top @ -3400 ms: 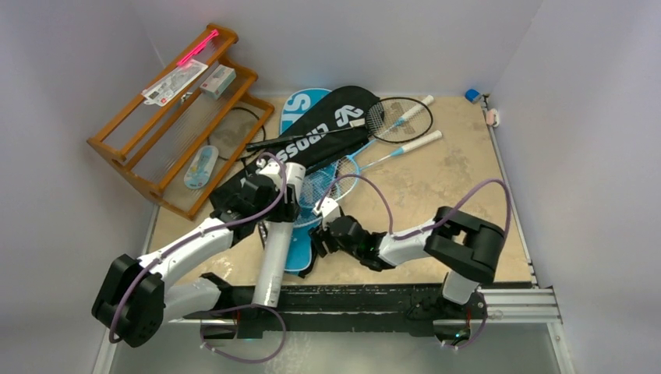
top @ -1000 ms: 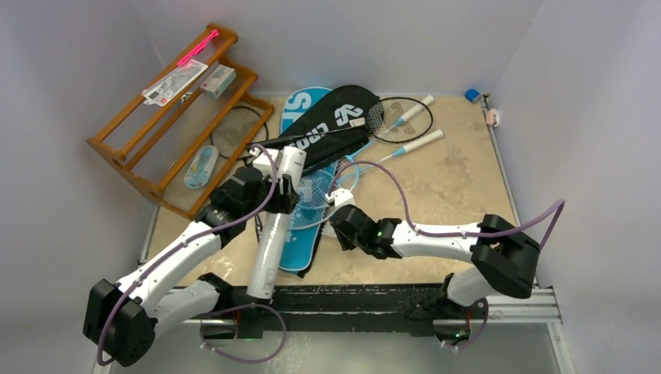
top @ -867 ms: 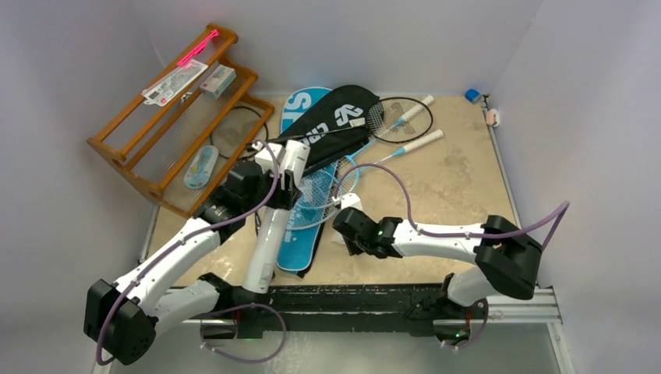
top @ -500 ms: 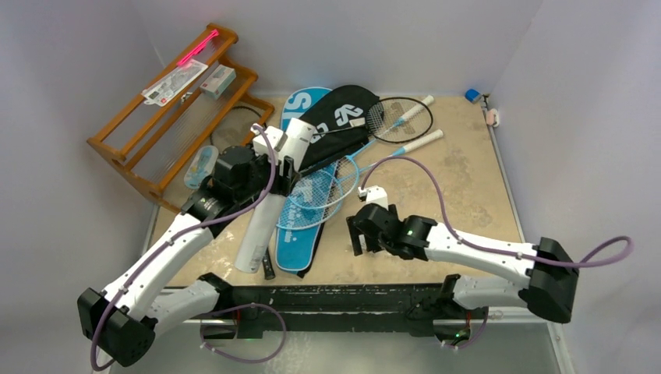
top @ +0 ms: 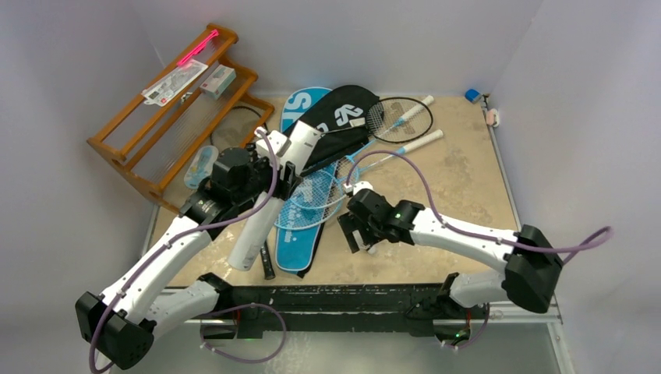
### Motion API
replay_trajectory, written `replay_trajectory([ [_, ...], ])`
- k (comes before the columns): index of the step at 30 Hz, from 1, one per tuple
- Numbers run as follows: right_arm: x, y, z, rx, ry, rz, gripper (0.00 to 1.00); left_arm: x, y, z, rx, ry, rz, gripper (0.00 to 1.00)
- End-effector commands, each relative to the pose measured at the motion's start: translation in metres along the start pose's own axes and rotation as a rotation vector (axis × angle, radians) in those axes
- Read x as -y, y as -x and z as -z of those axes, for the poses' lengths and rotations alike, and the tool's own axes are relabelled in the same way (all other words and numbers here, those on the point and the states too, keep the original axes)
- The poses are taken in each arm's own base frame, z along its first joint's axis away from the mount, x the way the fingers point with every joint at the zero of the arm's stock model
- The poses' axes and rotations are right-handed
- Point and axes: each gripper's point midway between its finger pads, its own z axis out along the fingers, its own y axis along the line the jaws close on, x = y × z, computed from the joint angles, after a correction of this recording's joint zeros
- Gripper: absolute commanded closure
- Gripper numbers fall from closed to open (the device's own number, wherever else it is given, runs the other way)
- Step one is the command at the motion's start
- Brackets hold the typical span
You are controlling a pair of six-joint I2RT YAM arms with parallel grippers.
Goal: Pack up the badminton gear
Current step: Move the shuttlecock to the center of the board, then pick up the shuttlecock at the center of the board.
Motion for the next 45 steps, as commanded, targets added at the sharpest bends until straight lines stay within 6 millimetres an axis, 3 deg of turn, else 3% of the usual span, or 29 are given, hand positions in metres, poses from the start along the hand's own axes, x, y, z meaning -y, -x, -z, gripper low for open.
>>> replay_trajectory([
  [1,-0.010,0.007,-0.005,-0.063,0.036,0.104,0.03,0.003,0.018,0.003,0.075,-0.027,-0.041,0.41],
  [8,-0.009,-0.002,-0.021,-0.152,0.016,0.176,0.01,0.004,0.016,0.002,0.076,-0.033,-0.046,0.41],
  [13,-0.009,-0.008,-0.034,-0.199,0.054,0.121,0.01,0.005,0.016,0.001,0.077,-0.040,-0.044,0.41],
  [16,-0.019,-0.006,-0.038,-0.179,0.143,0.119,0.01,0.005,0.014,0.000,0.072,-0.038,-0.045,0.41],
  [22,-0.022,0.002,-0.051,-0.184,0.143,0.128,0.03,0.005,0.012,-0.001,0.067,-0.042,-0.041,0.41],
  [29,-0.011,-0.007,-0.067,-0.222,0.079,0.134,0.03,0.004,0.012,0.001,0.071,-0.034,-0.045,0.40],
  [33,-0.014,-0.003,-0.065,-0.199,0.093,0.132,0.11,0.004,0.011,0.000,0.070,-0.036,-0.044,0.40],
  [39,-0.012,0.012,-0.056,-0.123,0.084,0.126,0.32,0.005,0.012,-0.001,0.070,-0.042,-0.042,0.40],
  [45,-0.010,0.034,-0.032,-0.002,0.096,0.093,0.47,0.005,0.015,0.003,0.082,-0.039,-0.048,0.40],
])
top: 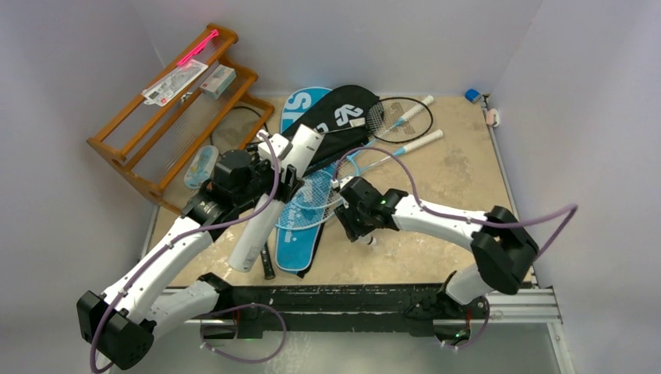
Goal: Pack up the badminton gear
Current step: Pick up the shuttlecock at the center of the board.
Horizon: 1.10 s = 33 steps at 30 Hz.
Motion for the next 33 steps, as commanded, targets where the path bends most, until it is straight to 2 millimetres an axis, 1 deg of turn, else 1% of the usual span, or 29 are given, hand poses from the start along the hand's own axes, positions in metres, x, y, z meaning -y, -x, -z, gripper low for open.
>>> replay_trajectory([
  [1,0.003,0.023,0.027,0.134,0.003,-0.023,0.48,0.001,0.024,0.006,0.087,-0.009,-0.042,0.40],
  [4,0.005,0.032,0.043,0.186,0.022,-0.060,0.52,0.003,0.025,0.006,0.089,-0.021,-0.039,0.40],
  [6,0.008,0.041,0.055,0.228,0.032,-0.094,0.53,0.008,0.026,0.006,0.094,-0.051,-0.041,0.40],
  [7,0.009,0.047,0.065,0.258,0.039,-0.116,0.52,0.012,0.026,0.006,0.097,-0.072,-0.044,0.40],
  [9,0.013,0.063,0.090,0.332,0.078,-0.161,0.52,0.021,0.027,0.007,0.108,-0.124,-0.053,0.40],
  [11,0.015,0.082,0.122,0.423,0.137,-0.199,0.53,0.031,0.028,0.010,0.140,-0.184,-0.083,0.40],
  [13,0.016,0.102,0.161,0.527,0.203,-0.223,0.54,0.041,0.033,0.017,0.194,-0.231,-0.105,0.39],
  [15,0.017,0.121,0.203,0.622,0.249,-0.230,0.55,0.046,0.040,0.023,0.255,-0.259,-0.119,0.37],
  [16,0.015,0.134,0.229,0.675,0.271,-0.228,0.55,0.050,0.044,0.026,0.283,-0.275,-0.128,0.37],
  [18,0.012,0.152,0.268,0.749,0.305,-0.227,0.56,0.057,0.048,0.029,0.321,-0.312,-0.139,0.37],
  [22,0.007,0.184,0.335,0.885,0.351,-0.229,0.56,0.078,0.047,0.028,0.350,-0.448,-0.122,0.38],
  [25,-0.003,0.199,0.378,0.976,0.413,-0.210,0.55,0.088,0.051,0.032,0.399,-0.510,-0.114,0.38],
  [27,-0.014,0.203,0.398,1.016,0.482,-0.190,0.55,0.093,0.055,0.037,0.435,-0.542,-0.132,0.38],
  [29,-0.026,0.206,0.414,1.046,0.568,-0.167,0.55,0.099,0.060,0.043,0.470,-0.572,-0.148,0.38],
  [31,-0.039,0.206,0.424,1.061,0.657,-0.143,0.55,0.104,0.067,0.049,0.510,-0.603,-0.159,0.38],
  [33,-0.049,0.206,0.430,1.064,0.728,-0.127,0.55,0.109,0.071,0.054,0.540,-0.633,-0.164,0.38],
])
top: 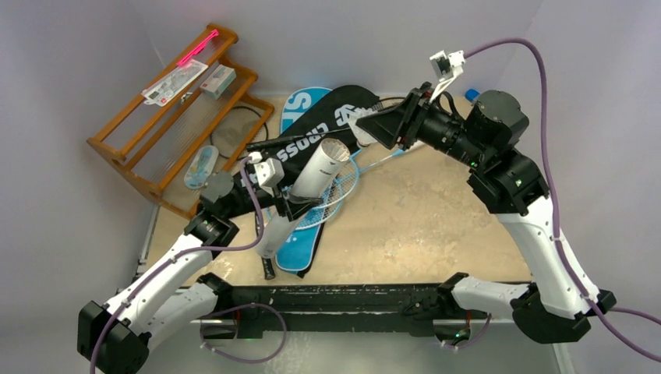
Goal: Pack up the badminton gear
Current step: Pick up the shuttlecock at the center of the board, then place the shuttlecock at the shuttle tube.
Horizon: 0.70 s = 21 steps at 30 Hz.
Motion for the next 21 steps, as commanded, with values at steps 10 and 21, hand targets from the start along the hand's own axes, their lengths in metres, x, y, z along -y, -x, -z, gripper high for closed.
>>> replay_trajectory([
  [10,-0.049,-0.003,-0.016,-0.021,0.334,-0.119,0.54,0.034,0.061,-0.005,0.230,-0.206,-0.100,0.38],
  [21,-0.030,-0.030,-0.027,-0.051,0.320,-0.137,0.17,0.036,0.065,-0.006,0.246,-0.212,-0.105,0.37],
])
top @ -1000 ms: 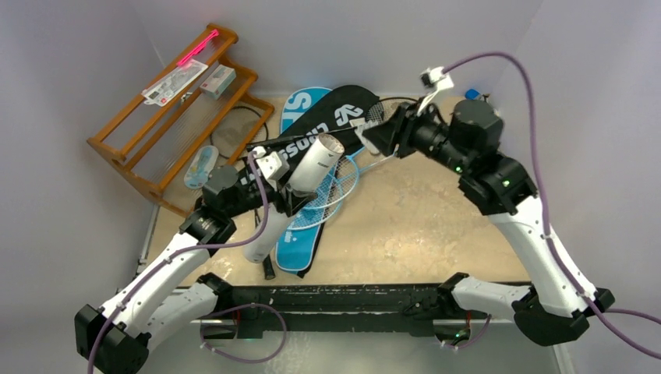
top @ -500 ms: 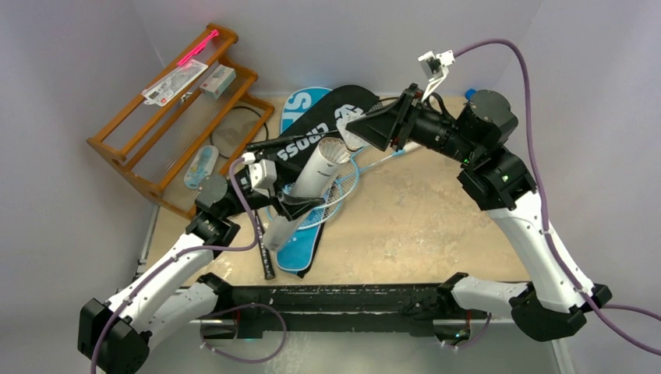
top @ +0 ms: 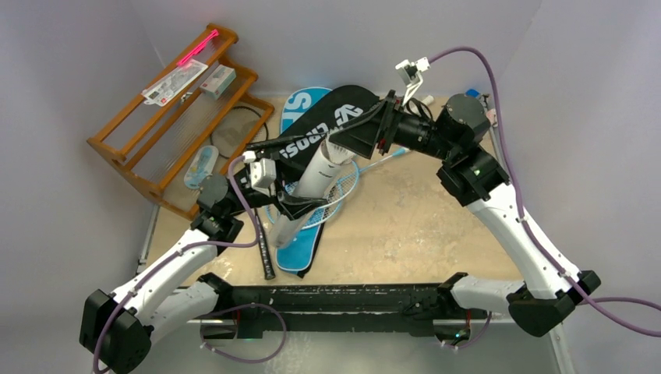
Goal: Pack up the badminton gear
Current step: Place the shuttlecock at the shuttle tube.
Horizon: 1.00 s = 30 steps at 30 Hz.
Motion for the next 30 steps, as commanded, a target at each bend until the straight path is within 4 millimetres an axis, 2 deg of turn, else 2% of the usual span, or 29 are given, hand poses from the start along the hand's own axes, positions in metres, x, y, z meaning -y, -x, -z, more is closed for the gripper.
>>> replay_trajectory([
  [1,-0.002,0.003,0.008,0.041,-0.001,0.054,0.12,0.007,0.022,-0.001,0.061,-0.028,-0.066,0.37],
  [5,0.017,0.000,0.019,0.046,-0.133,0.081,0.01,0.008,0.017,0.000,0.037,-0.028,-0.064,0.37],
  [8,0.023,-0.001,0.027,0.042,-0.195,0.098,0.01,0.009,0.010,0.002,0.011,-0.031,-0.065,0.37],
  [11,0.032,0.000,0.035,0.041,-0.266,0.117,0.11,0.010,0.006,0.005,-0.012,-0.029,-0.074,0.37],
  [15,0.044,-0.013,0.036,-0.045,-0.312,0.124,0.13,0.014,0.004,0.007,-0.039,-0.048,-0.086,0.37],
  [25,0.054,-0.058,0.034,-0.260,-0.240,0.134,0.11,0.012,0.000,0.008,-0.110,-0.057,-0.120,0.37],
  [30,0.063,-0.070,0.033,-0.281,-0.233,0.124,0.11,0.017,0.001,0.007,-0.117,-0.095,-0.122,0.37],
])
